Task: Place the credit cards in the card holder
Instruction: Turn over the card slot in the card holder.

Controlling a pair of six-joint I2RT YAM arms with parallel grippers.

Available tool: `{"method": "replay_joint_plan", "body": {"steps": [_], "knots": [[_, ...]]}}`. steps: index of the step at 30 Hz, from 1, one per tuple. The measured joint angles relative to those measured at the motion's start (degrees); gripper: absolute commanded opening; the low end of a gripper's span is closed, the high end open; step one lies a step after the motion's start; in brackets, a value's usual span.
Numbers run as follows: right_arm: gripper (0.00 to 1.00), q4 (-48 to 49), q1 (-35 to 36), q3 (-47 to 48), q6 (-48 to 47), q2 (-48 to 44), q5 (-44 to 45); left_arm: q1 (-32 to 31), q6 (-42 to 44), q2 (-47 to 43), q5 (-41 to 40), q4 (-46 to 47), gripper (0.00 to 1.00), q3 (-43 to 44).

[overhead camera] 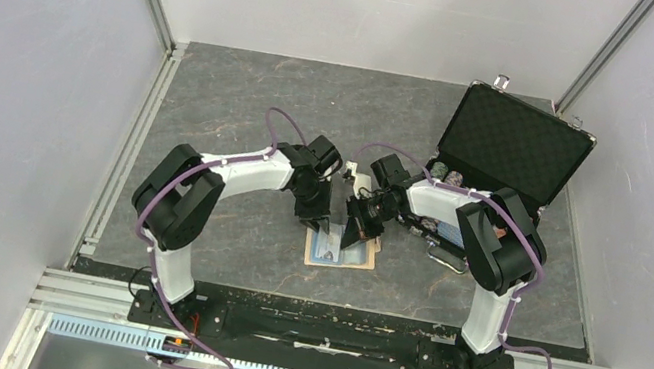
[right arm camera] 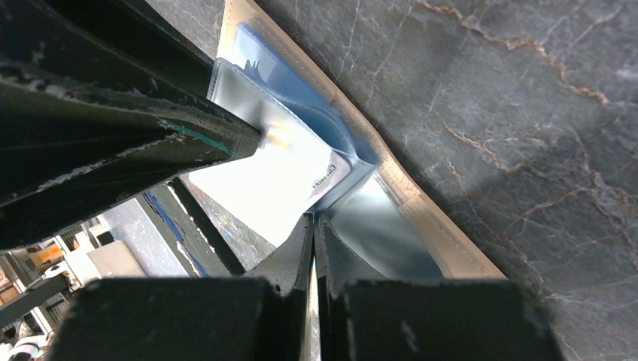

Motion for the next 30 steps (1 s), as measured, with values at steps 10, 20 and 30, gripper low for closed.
{"method": "replay_joint_plan", "body": {"steps": [10, 20, 30], "knots": [[0.04, -0.9, 0.0, 0.8, 0.9, 0.0, 0.7, -0.5, 0.5, -0.9, -0.8, -1.7, 0.02, 1.7], [0.16, -0.1, -4.4, 3.1, 3.7, -4.6, 1.9, -1.0, 4.3, 0.0, -4.5, -8.0, 0.24, 12.3], [0.15, 0.5, -7.5, 3.1, 5.1, -6.0, 2.9, -1.9, 5.0, 3.3, -1.8, -8.4, 0.42, 12.6]]}}
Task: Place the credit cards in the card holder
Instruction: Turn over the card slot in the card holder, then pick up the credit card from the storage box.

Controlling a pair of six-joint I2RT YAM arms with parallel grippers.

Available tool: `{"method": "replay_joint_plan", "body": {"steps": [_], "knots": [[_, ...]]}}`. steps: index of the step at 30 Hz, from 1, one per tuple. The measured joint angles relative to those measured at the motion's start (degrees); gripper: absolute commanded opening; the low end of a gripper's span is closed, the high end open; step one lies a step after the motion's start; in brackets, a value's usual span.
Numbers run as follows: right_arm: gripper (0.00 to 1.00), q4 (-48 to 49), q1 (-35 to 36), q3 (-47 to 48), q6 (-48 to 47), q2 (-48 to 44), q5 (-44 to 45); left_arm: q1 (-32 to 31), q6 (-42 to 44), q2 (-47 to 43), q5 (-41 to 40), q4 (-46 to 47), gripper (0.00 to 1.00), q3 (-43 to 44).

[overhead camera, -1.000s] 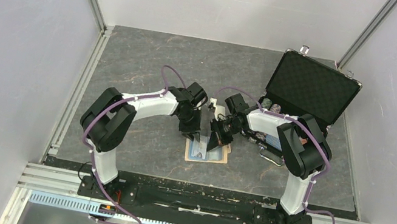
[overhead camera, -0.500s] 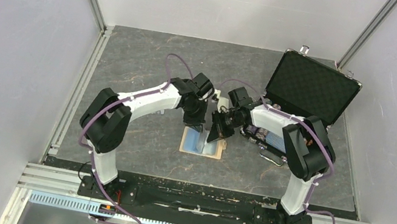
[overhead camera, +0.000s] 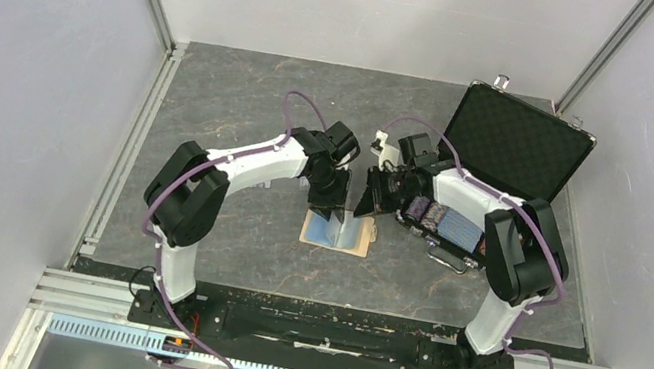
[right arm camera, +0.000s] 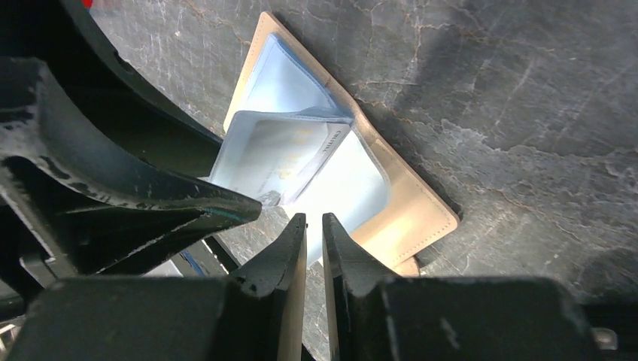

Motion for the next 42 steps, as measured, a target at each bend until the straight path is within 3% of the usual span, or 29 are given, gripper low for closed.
{"method": "replay_joint_plan", "body": {"steps": [10, 21, 25, 34, 42], "knots": [[0.15, 0.0, -3.3, 0.0, 0.3, -3.3, 1.6, -0.9, 0.0, 2.3, 5.8, 2.6, 0.52, 1.8], [0.4, -0.6, -4.0, 0.2, 0.5, -3.8, 3.5, -1.9, 0.0, 4.1, 11.2, 7.3, 0.63, 3.1], [0.45, -0.9, -4.4, 1.9, 0.3, -3.2, 3.8, -0.9, 0.0, 4.0, 12.9, 9.7, 0.64, 3.1], [0.47, -0.6, -2.6, 17.0, 2.9, 7.5, 1.4, 9.9, -2.4, -1.6, 19.6, 21.0, 0.64, -3.2], [0.47, 0.2, 1.7, 31.3, 7.7, 19.8, -2.4, 23.8, -1.9, -4.3, 16.9, 17.3, 0.59, -5.6]]}}
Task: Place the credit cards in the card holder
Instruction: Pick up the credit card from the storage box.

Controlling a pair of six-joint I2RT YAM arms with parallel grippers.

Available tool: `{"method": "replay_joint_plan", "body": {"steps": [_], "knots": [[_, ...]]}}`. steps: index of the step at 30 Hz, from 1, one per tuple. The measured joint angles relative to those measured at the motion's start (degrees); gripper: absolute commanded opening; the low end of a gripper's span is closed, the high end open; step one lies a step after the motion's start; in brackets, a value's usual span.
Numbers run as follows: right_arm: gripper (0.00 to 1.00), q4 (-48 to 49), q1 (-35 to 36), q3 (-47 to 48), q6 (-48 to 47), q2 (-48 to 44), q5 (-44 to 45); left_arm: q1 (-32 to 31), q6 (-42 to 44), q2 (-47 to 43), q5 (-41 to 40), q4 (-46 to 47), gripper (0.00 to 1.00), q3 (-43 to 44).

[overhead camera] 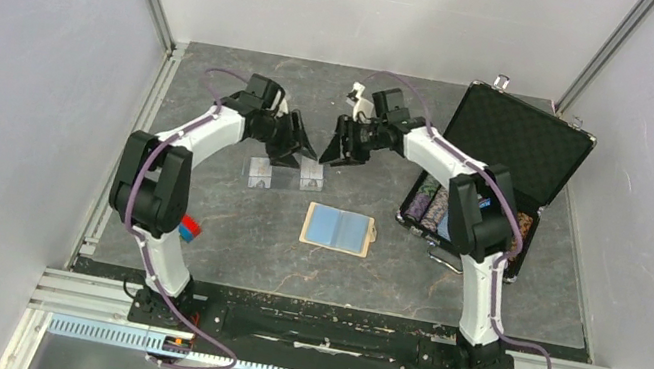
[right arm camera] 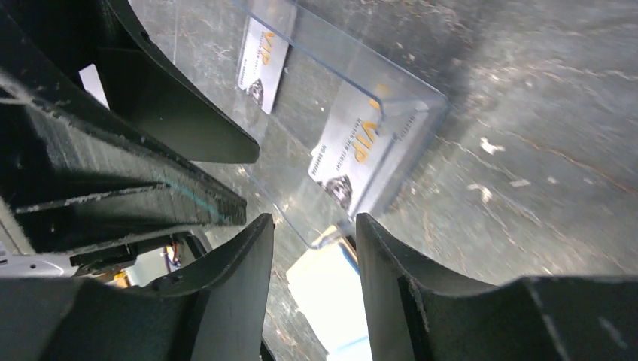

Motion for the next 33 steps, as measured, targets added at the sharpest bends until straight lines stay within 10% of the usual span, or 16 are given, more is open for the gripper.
{"method": "replay_joint_plan", "body": {"steps": [16, 33], "knots": [[0.2, 2.5, 2.1, 3.2, 7.1, 6.4, -1.9, 0.7, 5.6, 10.1, -8.7, -12.3, 0.31, 7.4], [0.28, 2.9, 1.2, 2.4, 6.1, 3.7, 2.6, -0.3, 9.1, 14.4, -10.5, -15.1, 0.04, 12.7]]}}
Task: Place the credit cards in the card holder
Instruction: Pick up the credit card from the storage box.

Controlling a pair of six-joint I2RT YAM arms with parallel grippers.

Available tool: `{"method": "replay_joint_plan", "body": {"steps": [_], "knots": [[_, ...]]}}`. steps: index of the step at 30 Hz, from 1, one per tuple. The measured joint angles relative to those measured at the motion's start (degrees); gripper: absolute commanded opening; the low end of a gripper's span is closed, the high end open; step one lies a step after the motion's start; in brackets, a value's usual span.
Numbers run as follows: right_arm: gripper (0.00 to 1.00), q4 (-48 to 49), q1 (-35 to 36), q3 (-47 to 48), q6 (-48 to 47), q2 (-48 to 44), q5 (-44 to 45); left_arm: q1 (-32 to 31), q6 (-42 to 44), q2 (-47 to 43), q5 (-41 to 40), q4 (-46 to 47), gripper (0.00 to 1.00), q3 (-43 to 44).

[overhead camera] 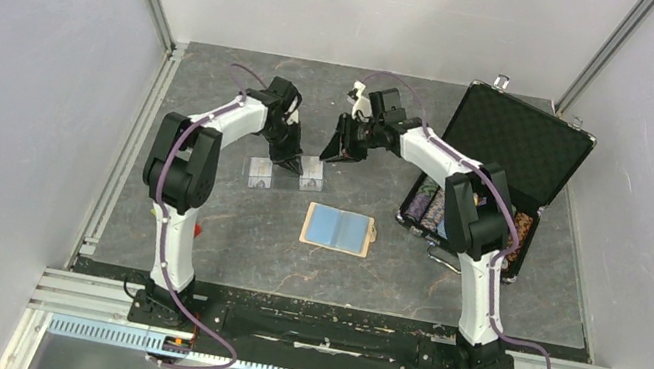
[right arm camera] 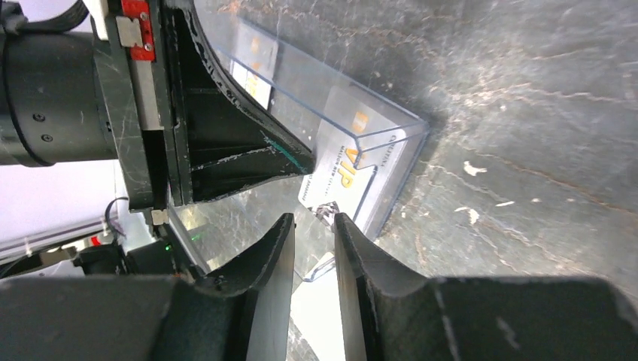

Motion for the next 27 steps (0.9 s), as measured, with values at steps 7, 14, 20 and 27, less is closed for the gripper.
{"method": "replay_joint_plan", "body": {"steps": [7, 14, 20, 27], "knots": [[0.26, -1.3, -0.5, -0.5, -2.1, -0.7, 2.2, -1.1, 1.5, 0.8, -3.1, -2.6, 0.02, 2.5], [0.24, -2.1, -0.1, -1.2, -2.7, -0.7, 2.3, -1.7, 3.3, 0.9, -4.3, -4.0, 0.02, 3.8], [0.24, -2.1, 0.0, -1.2, -3.0, -0.7, 2.2, -1.9, 3.5, 0.9, -4.1, -4.2, 0.06, 4.9], [0.25, -2.1, 0.0, -1.2, -3.1, -0.7, 2.0, -2.3, 3.8, 0.9, -4.8, -5.0, 0.37, 5.1]]}}
